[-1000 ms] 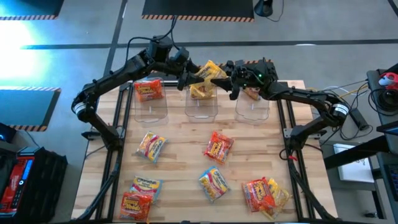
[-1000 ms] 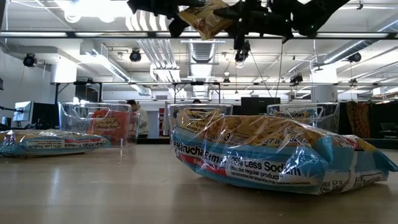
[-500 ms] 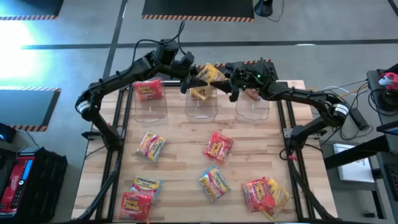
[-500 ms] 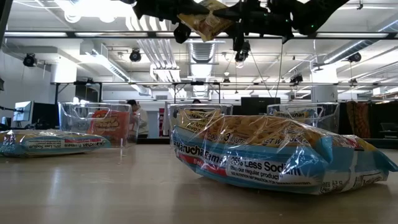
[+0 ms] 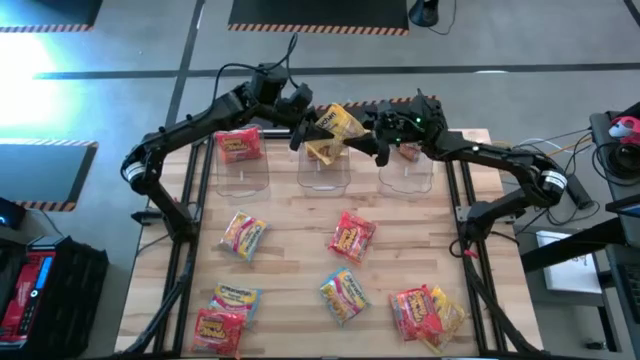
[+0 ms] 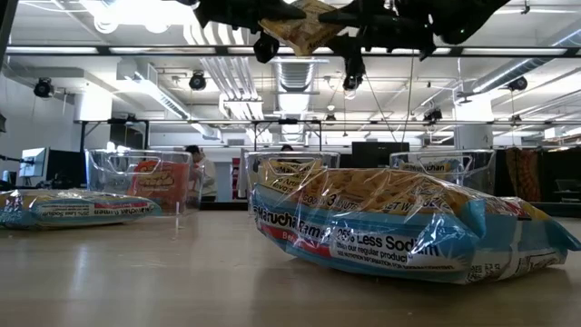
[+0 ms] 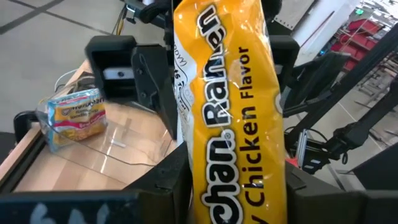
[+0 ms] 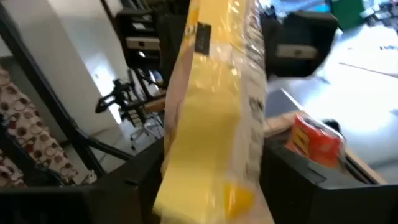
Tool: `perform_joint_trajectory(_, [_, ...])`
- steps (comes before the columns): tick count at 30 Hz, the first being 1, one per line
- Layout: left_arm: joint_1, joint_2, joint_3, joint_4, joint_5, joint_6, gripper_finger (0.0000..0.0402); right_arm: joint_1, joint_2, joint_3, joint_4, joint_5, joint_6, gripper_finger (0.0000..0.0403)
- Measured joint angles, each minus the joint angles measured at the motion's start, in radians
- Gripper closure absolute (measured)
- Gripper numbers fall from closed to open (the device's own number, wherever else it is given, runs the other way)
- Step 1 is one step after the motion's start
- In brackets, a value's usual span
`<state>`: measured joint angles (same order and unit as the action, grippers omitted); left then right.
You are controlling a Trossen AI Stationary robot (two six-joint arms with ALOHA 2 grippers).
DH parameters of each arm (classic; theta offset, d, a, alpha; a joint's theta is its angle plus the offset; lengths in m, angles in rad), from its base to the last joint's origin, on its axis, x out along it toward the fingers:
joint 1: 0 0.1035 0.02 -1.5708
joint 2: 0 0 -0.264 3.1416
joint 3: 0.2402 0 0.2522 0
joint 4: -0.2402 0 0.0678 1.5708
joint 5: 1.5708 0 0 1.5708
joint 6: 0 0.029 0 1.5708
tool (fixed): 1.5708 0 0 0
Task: Sort Maruchan noodles
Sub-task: Put the yellow noodle pack into the middle transparent bin
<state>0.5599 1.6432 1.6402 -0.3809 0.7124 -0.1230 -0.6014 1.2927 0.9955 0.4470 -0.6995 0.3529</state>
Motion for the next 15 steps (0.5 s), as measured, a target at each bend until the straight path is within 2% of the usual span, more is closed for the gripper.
perform_joint_trajectory(8, [0.007, 0.000, 0.000, -0.059, -0.002, 0.049, 0.0288, -0.058, -0.144, 0.000, -0.362, 0.019, -0.027, 0.0167])
perform_joint_trajectory(15, [0.006, 0.020, 0.000, -0.245, -0.125, 0.218, 0.0288, -0.064, -0.235, 0.000, -0.592, 0.064, -0.038, 0.0173])
